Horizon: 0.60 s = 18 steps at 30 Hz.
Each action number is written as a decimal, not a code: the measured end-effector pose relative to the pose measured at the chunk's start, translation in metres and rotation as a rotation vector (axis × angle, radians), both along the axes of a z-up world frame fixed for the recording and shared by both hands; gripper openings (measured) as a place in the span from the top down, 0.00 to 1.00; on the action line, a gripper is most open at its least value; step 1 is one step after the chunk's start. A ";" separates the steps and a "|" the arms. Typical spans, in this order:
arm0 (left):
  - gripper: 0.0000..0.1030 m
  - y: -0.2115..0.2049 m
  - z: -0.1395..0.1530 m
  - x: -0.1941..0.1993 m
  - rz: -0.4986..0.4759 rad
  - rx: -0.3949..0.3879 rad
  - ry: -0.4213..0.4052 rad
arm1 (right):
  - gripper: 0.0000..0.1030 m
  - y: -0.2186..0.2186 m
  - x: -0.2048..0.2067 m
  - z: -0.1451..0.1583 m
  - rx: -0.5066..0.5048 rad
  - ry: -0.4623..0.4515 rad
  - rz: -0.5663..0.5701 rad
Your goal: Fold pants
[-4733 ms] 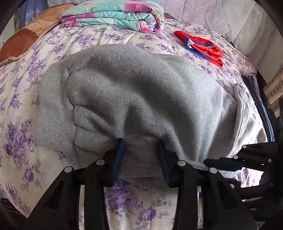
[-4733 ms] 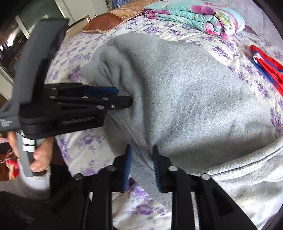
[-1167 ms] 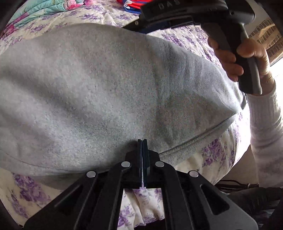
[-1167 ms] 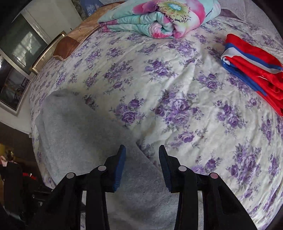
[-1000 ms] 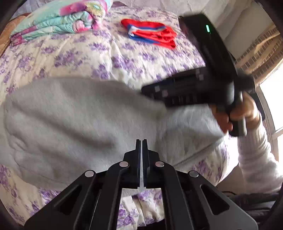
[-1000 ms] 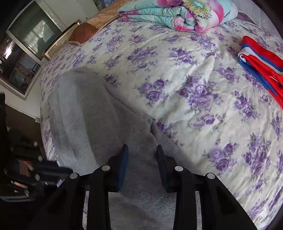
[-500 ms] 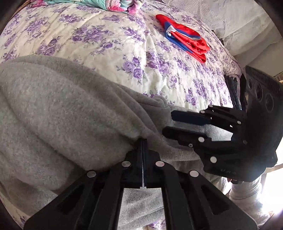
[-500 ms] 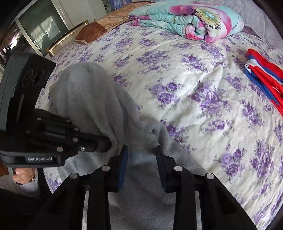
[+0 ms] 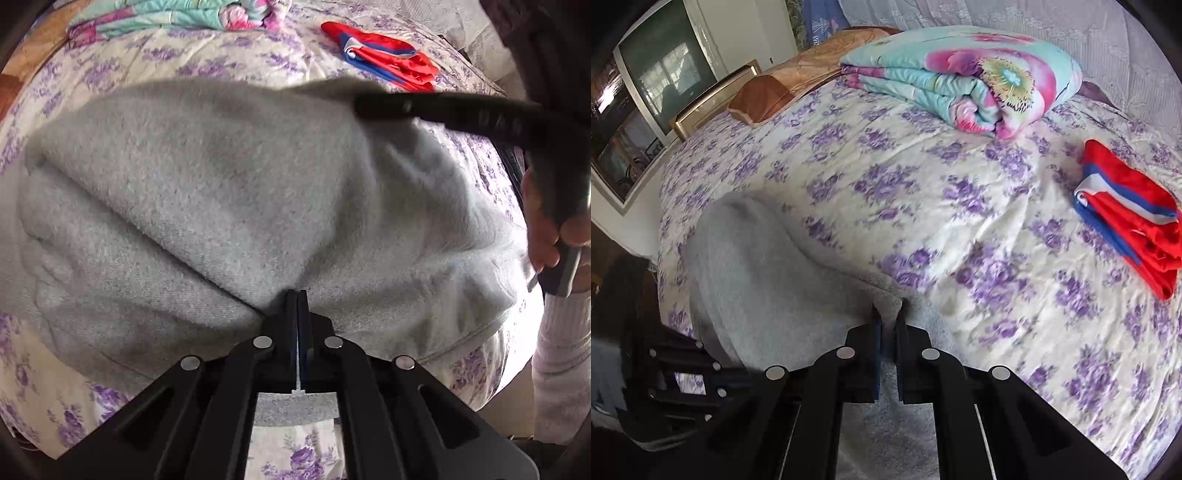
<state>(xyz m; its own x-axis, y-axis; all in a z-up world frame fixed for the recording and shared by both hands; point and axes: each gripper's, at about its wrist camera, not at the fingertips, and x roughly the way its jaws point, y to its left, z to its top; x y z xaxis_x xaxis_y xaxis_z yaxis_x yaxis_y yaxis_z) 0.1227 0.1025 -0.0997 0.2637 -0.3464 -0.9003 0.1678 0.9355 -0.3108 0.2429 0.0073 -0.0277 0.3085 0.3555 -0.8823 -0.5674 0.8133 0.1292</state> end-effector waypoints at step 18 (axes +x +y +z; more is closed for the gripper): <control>0.97 -0.024 0.064 0.043 -0.073 -0.085 -0.067 | 0.45 -0.055 -0.045 0.038 -0.015 -0.055 -0.162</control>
<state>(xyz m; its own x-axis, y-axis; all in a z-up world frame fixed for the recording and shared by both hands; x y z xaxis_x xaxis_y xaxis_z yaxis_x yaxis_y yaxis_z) 0.1655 0.0782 -0.0355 0.2940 -0.4410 -0.8480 0.2576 0.8909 -0.3740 0.1982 -0.0481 0.0103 0.4089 0.2838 -0.8673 -0.4349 0.8961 0.0882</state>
